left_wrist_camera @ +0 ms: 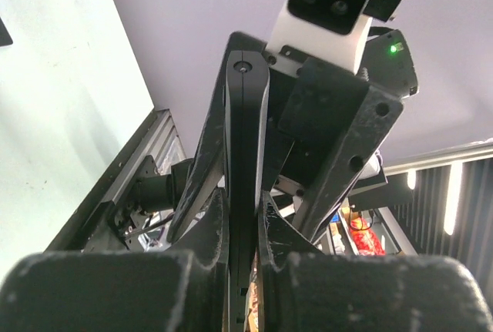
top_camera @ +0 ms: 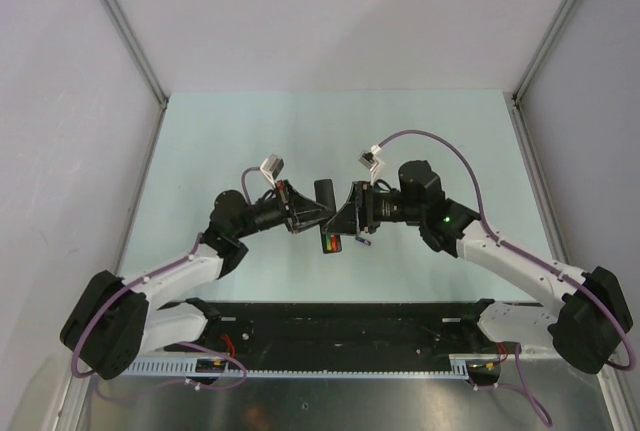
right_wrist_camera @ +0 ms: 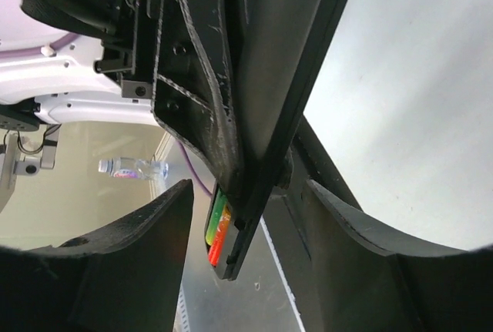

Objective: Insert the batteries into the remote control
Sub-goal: Load the battery into the remote control.

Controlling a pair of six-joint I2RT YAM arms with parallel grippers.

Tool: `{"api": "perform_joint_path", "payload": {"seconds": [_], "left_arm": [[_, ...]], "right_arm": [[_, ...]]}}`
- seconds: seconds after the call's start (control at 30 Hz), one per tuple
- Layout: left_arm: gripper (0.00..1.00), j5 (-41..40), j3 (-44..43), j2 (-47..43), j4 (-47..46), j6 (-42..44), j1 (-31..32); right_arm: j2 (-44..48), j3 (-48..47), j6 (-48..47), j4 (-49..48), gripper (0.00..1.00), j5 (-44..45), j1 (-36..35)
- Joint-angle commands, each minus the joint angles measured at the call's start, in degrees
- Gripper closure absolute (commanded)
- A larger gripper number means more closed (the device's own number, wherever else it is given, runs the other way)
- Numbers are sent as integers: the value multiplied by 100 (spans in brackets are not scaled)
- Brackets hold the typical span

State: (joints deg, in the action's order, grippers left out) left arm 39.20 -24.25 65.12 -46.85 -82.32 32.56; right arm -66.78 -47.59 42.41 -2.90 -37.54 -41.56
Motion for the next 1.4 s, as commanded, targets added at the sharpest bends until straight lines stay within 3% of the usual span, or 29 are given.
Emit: {"api": "perform_joint_path", "payload": {"seconds": [0.0, 0.4, 0.53, 0.8, 0.97, 1.37], "left_arm": [[100, -9, -326, -35, -193, 32, -4], [100, 9, -431, -166, -184, -135, -65], [100, 26, -458, -175, -193, -161, -126], [100, 9, -388, -114, -193, -170, -197], [100, -9, -414, -149, -211, -214, -206], [100, 26, -493, -175, -237, -310, -223]], "right_arm": [[-115, -22, -75, -45, 39, -210, -98], [-72, 39, -128, -87, 49, -306, -107], [-10, 145, 65, -290, 39, -359, -54], [78, 391, 601, -871, 36, -456, 43], [95, 479, 654, -949, 42, -456, 78], [60, 593, 768, -1134, 69, -500, 113]]}}
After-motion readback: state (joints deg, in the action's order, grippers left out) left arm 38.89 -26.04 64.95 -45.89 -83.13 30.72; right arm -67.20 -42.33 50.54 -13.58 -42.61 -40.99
